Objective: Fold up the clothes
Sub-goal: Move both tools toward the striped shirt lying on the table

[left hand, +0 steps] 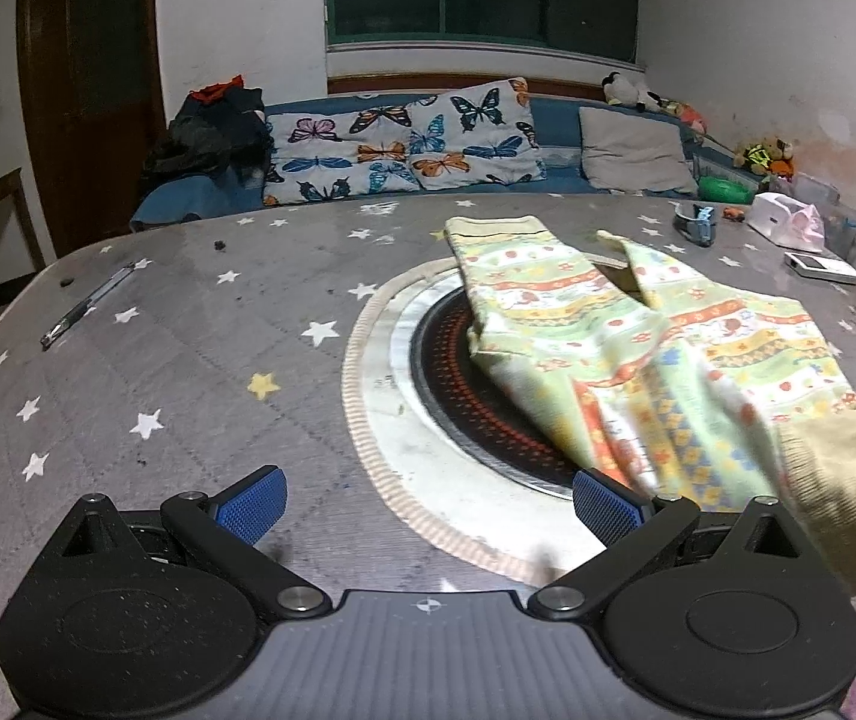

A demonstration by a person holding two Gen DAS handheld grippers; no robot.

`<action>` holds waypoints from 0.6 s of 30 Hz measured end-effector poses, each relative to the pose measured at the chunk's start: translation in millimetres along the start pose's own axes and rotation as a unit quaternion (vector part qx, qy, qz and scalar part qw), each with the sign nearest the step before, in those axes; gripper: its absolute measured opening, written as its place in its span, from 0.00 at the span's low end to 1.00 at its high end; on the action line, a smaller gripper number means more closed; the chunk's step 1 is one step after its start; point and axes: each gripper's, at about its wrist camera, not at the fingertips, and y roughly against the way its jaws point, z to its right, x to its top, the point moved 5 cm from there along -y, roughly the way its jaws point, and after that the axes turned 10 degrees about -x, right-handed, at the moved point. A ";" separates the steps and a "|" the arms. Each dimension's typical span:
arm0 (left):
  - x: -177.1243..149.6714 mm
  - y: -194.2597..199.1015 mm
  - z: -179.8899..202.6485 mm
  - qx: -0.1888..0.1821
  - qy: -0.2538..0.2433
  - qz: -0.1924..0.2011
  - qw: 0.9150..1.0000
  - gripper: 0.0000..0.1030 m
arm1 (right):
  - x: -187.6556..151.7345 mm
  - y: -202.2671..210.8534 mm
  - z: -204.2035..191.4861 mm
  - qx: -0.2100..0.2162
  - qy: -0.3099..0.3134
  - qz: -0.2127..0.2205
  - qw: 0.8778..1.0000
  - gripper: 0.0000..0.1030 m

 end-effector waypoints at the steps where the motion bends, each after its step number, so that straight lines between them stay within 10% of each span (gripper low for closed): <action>1: 1.0 1.0 2.3 -0.003 0.000 0.000 1.000 1.00 | 0.0 0.0 0.1 0.000 0.000 0.000 1.000 1.00; 18: 10.0 11.9 25.2 -0.019 0.009 -0.014 1.000 1.00 | -9.7 27.4 -1.8 0.065 0.026 -0.006 0.998 0.95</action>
